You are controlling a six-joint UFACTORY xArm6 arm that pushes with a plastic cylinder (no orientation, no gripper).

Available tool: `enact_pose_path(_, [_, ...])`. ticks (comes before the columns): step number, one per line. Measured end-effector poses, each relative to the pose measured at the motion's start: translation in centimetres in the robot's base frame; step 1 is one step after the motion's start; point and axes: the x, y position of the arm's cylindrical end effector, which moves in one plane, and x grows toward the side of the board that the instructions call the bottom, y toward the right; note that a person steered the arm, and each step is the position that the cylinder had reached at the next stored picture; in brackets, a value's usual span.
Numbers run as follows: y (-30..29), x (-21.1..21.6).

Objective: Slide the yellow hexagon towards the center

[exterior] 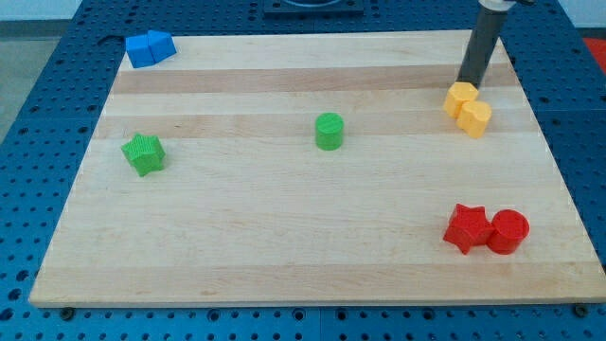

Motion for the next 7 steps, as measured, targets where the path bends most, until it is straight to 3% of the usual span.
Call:
enact_pose_path(3, [10.0, 0.9])
enact_pose_path(5, [10.7, 1.0])
enact_pose_path(7, [6.3, 1.0])
